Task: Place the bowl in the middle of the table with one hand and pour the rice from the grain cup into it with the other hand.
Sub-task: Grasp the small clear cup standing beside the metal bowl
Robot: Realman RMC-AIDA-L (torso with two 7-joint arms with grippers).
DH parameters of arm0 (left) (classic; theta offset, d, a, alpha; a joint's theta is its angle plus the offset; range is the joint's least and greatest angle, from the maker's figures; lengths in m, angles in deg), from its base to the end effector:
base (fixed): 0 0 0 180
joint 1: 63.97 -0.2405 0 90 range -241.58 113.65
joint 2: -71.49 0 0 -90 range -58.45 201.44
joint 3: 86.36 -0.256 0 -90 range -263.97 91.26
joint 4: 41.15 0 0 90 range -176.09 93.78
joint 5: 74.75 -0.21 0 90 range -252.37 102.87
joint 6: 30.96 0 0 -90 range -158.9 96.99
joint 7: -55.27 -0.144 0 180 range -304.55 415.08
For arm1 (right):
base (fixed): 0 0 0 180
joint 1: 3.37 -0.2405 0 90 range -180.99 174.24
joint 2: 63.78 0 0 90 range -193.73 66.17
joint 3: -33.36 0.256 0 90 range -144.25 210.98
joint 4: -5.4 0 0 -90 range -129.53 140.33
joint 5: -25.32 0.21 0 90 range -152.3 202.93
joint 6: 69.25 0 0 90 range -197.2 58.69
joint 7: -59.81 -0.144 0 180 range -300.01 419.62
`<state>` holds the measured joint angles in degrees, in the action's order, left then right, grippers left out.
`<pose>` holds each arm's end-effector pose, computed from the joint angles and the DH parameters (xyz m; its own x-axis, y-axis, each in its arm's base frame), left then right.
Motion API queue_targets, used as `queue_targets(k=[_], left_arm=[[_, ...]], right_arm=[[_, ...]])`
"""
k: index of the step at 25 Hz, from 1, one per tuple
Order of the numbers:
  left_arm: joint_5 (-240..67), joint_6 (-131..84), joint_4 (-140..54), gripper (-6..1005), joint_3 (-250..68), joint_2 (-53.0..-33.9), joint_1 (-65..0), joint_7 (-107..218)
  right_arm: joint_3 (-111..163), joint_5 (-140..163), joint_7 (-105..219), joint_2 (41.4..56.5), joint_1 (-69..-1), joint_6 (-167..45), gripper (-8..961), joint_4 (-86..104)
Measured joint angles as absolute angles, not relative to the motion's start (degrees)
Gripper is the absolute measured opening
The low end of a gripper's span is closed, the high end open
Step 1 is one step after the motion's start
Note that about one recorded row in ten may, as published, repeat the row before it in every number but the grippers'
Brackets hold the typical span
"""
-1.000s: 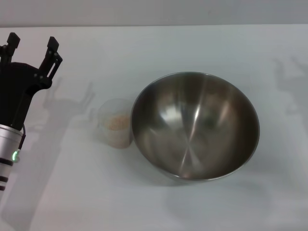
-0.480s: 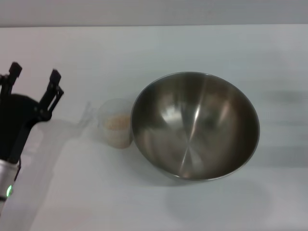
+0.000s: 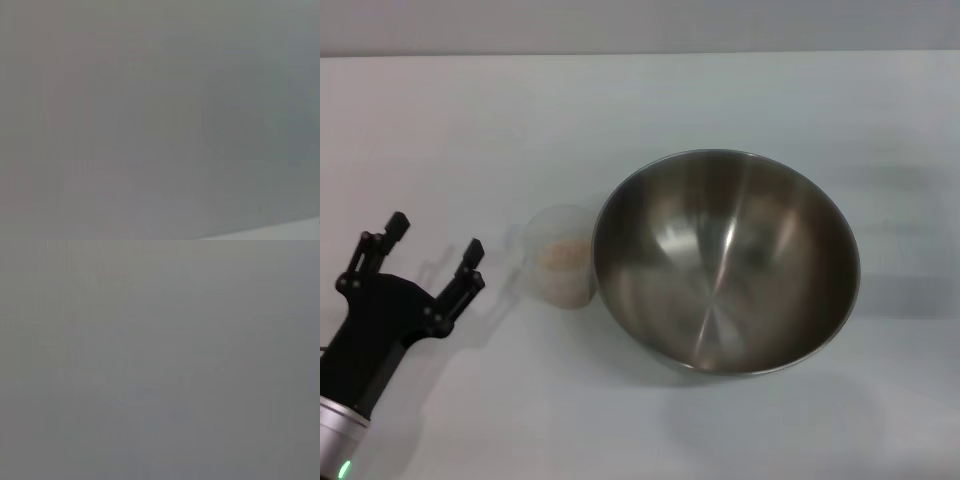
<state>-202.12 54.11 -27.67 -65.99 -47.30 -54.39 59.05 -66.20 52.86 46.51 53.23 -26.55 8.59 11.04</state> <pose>-0.3229 0.2111 -0.0545 0.7176 -0.1002 0.6892 0.6032 -0.4053 -0.6869 0.3504 0.3204 0.0565 0.6695 0.2525 -0.6985 -0.7284 0.0388 -0.6841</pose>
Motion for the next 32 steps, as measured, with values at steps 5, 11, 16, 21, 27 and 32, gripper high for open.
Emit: queue_targets(k=[5,11,16,21,27,32], left_arm=[[-202.10,52.24,-27.49,802,-66.78,-47.35,-54.37,59.04],[-202.10,47.31,-26.97,800,-67.30,-47.53,-53.25,59.04],[-202.10,46.50,-26.92,799,-67.33,-47.59,-52.82,59.04],[-202.10,44.76,-26.81,798,-67.43,-47.61,-51.77,59.04],[-202.10,42.37,-26.83,797,-67.23,-47.60,-50.52,59.04],[-202.01,41.46,-26.98,796,-67.03,-47.60,-49.68,58.99]], right_arm=[[-66.20,52.86,46.60,53.33,-27.68,7.29,682,11.04],[-66.20,52.83,46.63,53.39,-28.43,6.62,683,11.06],[-66.20,52.81,46.66,53.48,-28.75,6.20,683,11.06],[-66.20,52.82,46.67,53.62,-28.86,5.97,682,11.03],[-66.20,52.83,46.69,53.73,-28.81,5.96,682,11.02],[-66.20,52.83,46.58,53.82,-28.78,5.88,682,11.02]])
